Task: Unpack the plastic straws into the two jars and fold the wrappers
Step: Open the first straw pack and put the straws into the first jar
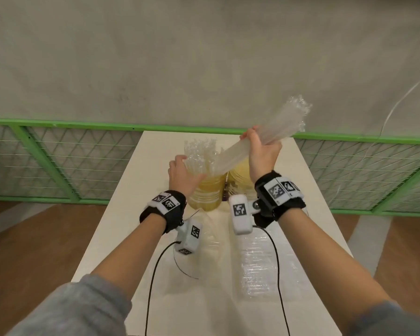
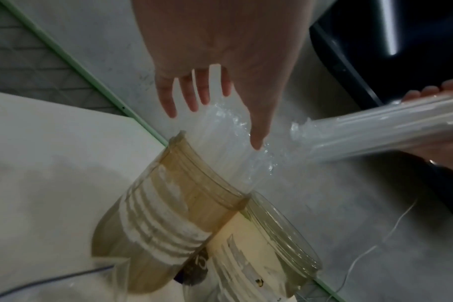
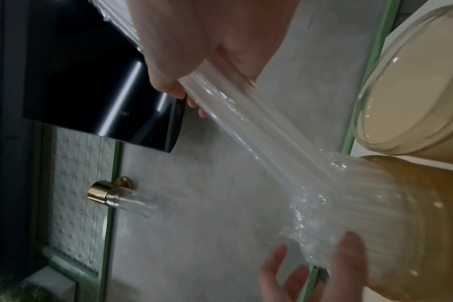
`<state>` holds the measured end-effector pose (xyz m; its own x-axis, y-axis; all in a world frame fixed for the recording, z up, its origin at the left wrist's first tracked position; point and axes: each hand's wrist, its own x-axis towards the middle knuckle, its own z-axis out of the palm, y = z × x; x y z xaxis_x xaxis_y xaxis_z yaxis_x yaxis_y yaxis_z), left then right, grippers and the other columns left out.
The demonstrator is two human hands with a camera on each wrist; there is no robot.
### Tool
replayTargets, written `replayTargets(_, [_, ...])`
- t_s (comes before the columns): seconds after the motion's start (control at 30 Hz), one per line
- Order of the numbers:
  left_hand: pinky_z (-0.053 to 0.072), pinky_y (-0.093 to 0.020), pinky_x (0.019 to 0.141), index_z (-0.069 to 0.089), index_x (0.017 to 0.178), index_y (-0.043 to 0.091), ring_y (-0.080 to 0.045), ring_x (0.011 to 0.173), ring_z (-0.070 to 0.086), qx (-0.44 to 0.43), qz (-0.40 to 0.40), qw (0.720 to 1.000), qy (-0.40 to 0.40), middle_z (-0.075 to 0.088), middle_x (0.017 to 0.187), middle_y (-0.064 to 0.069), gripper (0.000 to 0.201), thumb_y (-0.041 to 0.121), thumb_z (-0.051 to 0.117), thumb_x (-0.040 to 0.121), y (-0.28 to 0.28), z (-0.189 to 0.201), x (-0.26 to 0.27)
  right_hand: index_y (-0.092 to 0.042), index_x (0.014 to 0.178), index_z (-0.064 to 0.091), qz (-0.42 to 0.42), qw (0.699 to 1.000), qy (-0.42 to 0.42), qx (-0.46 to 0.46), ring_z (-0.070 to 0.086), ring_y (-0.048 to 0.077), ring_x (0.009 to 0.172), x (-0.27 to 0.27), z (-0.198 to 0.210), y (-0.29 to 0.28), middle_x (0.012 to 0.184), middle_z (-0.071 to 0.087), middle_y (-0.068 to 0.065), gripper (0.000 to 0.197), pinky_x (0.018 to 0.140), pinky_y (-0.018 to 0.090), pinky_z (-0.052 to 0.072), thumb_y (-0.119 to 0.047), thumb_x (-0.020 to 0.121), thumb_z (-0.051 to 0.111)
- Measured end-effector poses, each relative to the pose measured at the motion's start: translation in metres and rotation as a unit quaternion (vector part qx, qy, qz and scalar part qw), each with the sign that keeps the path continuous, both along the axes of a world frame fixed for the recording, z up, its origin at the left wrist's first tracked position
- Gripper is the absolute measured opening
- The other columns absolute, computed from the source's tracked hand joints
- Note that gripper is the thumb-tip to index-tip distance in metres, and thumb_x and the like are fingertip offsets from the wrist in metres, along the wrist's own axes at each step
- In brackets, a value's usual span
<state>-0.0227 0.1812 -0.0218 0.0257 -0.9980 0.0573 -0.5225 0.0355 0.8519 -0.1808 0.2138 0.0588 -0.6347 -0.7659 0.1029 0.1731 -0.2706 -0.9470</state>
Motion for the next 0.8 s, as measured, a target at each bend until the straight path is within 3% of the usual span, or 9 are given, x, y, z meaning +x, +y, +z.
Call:
replayTargets(0.13, [0.023,-0.045,0.113,0.012,0.146,0.026,-0.031,0.139,0.013,0.006,-0.033,0.999,-0.039,0.01,0.149,-0.014,0.109,0.029,0.084,0.063,-0.019,0.003,-0.016,0.016,0.104,0.057,-0.017,0.999,-0.032,-0.011,0.061,-0.002,0.061,0.002,0.005,-0.027,0.079,0.063,0.001,0.039,0.058,0.016,0.048,-0.003,0.071,0.068])
replayTargets(0.27, [0.013,-0.047,0.117,0.012,0.146,0.031,-0.031,0.144,-0.002,0.041,-0.057,0.995,-0.071,-0.004,0.156,-0.012,0.113,0.032,0.086,0.06,-0.037,-0.006,-0.024,0.014,0.11,0.055,-0.02,0.999,-0.039,0.015,0.062,0.002,0.066,0.007,-0.011,-0.05,0.087,0.064,0.005,0.042,0.059,0.014,0.049,-0.008,0.077,0.069])
replayTargets(0.43, [0.02,-0.04,0.116,0.036,0.132,0.022,-0.026,0.144,0.007,0.019,-0.065,0.997,-0.023,0.0,0.156,-0.008,0.082,0.025,0.083,0.065,-0.047,-0.02,-0.021,0.003,0.108,0.054,0.013,0.998,-0.011,0.069,0.062,0.014,0.079,0.013,-0.029,-0.068,0.091,0.064,0.004,0.039,0.078,0.031,0.053,-0.014,0.077,0.07])
replayTargets(0.53, [0.026,-0.03,0.109,0.039,0.122,0.017,-0.019,0.143,0.014,-0.007,-0.065,0.998,-0.022,0.007,0.154,-0.008,0.07,0.025,0.081,0.067,-0.044,-0.022,-0.02,0.007,0.108,0.058,0.024,0.997,-0.002,0.08,0.063,0.017,0.081,0.011,-0.028,-0.075,0.09,0.066,0.003,0.044,0.08,0.037,0.055,-0.016,0.072,0.072])
replayTargets(0.63, [0.03,-0.028,0.102,0.039,0.123,0.018,-0.022,0.141,0.022,-0.018,-0.064,0.997,-0.037,0.012,0.152,-0.008,0.068,0.029,0.079,0.069,-0.042,-0.019,-0.022,0.01,0.108,0.058,0.011,0.997,-0.033,0.074,0.062,0.015,0.076,0.008,-0.027,-0.077,0.085,0.064,-0.001,0.048,0.072,0.034,0.054,-0.012,0.068,0.072])
replayTargets(0.73, [0.034,-0.043,0.107,0.031,0.134,0.03,-0.027,0.136,0.028,0.023,-0.056,0.997,-0.052,0.009,0.151,-0.008,0.091,0.043,0.082,0.06,-0.044,-0.014,-0.026,0.009,0.108,0.057,0.04,0.995,-0.022,0.086,0.061,0.008,0.071,0.013,-0.03,-0.075,0.083,0.063,-0.002,0.045,0.064,0.025,0.051,-0.01,0.071,0.072])
replayTargets(0.8, [0.038,-0.048,0.104,0.031,0.132,0.029,-0.03,0.131,0.034,0.03,-0.035,0.997,-0.06,0.014,0.147,-0.009,0.09,0.046,0.081,0.059,-0.045,-0.014,-0.031,0.01,0.109,0.056,0.046,0.995,-0.021,0.086,0.061,0.003,0.065,0.014,-0.03,-0.073,0.082,0.062,-0.002,0.044,0.058,0.019,0.049,-0.008,0.072,0.072])
